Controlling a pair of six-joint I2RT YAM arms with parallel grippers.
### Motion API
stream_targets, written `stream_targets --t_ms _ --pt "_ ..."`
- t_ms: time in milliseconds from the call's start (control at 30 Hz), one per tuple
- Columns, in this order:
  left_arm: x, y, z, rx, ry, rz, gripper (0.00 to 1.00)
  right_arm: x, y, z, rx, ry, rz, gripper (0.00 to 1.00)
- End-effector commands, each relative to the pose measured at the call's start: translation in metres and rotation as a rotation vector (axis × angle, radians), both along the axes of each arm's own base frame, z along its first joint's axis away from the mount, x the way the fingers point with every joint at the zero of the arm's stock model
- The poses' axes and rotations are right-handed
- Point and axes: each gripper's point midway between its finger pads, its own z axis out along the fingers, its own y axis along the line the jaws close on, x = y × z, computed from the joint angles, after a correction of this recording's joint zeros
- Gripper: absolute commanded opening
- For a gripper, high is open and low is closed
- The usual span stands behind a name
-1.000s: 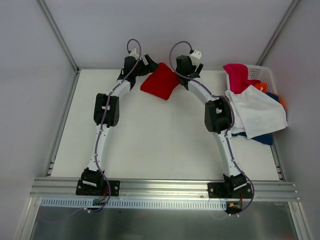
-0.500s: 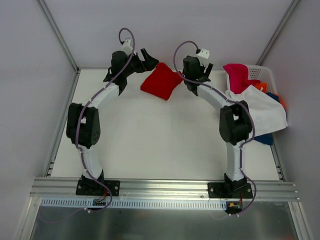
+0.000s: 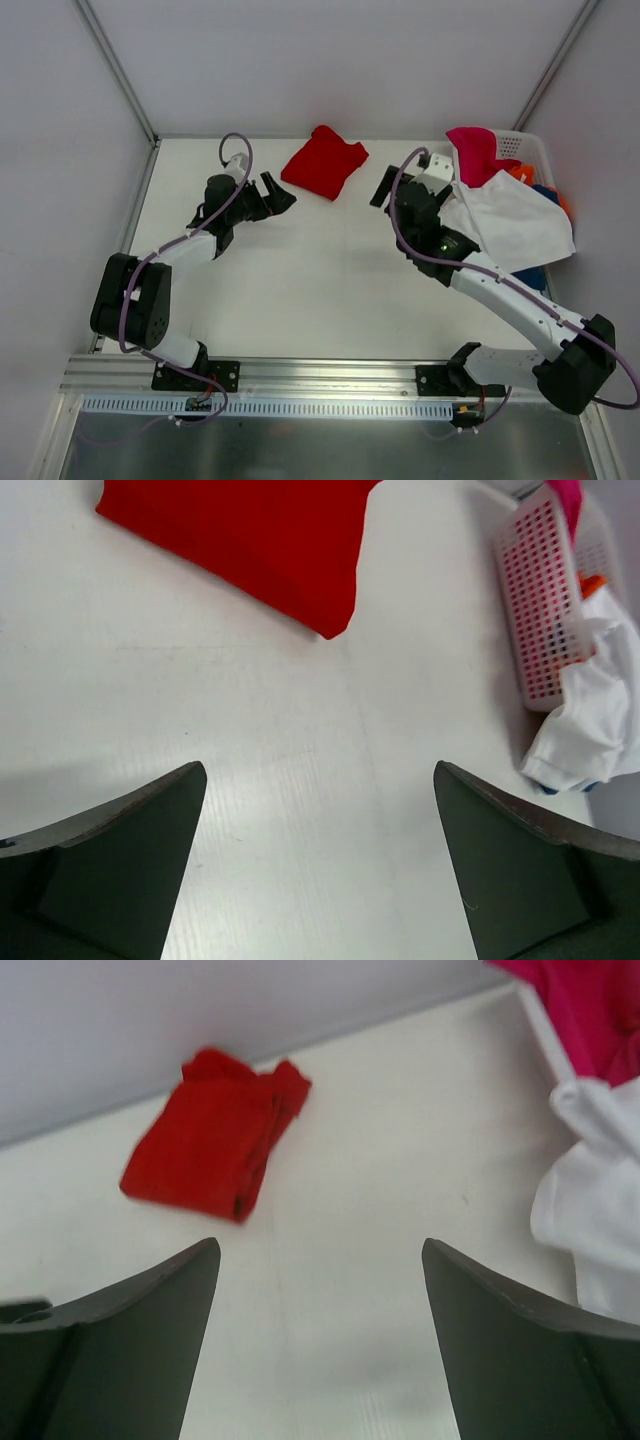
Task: Fold and stack the t-shirts
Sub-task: Fold the tshirt
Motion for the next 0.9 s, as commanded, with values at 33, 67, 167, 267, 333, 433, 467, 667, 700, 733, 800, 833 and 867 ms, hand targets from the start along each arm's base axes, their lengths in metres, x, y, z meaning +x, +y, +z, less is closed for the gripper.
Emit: stream_targets --t_ms 33,67,167,267,333,433,467,667,700,733,800,833,867 --pt "-0.005 0.007 0.034 -0.269 -0.095 0.022 0.99 -0.047 0.017 -0.034 0.006 0.075 0.087 0.86" --pt "-0.002 0.007 0.024 -0.299 -0.065 0.028 0.99 -0.053 0.015 -0.038 -0.002 0.085 0.081 0.86" --pt "0.003 0.002 0.015 -0.361 -0.041 0.027 0.99 -0.071 0.005 -0.041 -0.006 0.097 0.068 0.86" --pt "0.012 0.002 0.0 -0.381 -0.01 0.068 0.99 -0.087 -0.01 -0.04 -0.002 0.09 0.051 0.86" --pt "0.017 0.001 -0.006 -0.404 0.008 0.091 0.99 -0.094 -0.016 -0.037 0.013 0.082 0.045 0.86" --pt "0.029 0.0 -0.02 -0.43 0.038 0.134 0.99 -0.105 -0.023 -0.032 0.03 0.062 0.047 0.86" --pt "0.034 0.0 -0.033 -0.429 0.064 0.161 0.99 -0.107 -0.026 -0.028 0.04 0.051 0.046 0.86" --pt "0.065 -0.029 -0.056 -0.403 0.123 0.212 0.99 -0.11 -0.028 -0.018 0.027 0.039 0.048 0.86" --pt "0.075 -0.039 -0.047 -0.407 0.106 0.195 0.99 -0.11 -0.029 -0.017 0.016 0.038 0.048 0.86" --pt "0.08 -0.045 -0.055 -0.394 0.113 0.189 0.99 -0.11 -0.028 -0.014 0.018 0.035 0.053 0.86" --pt "0.095 -0.06 -0.049 -0.386 0.097 0.185 0.99 -0.11 -0.03 -0.012 0.009 0.03 0.052 0.87" --pt "0.1 -0.063 -0.059 -0.372 0.111 0.195 0.99 -0.11 -0.03 -0.011 0.009 0.028 0.052 0.87" --pt "0.102 -0.071 -0.062 -0.366 0.114 0.199 0.99 -0.11 -0.031 -0.011 0.007 0.026 0.051 0.86"
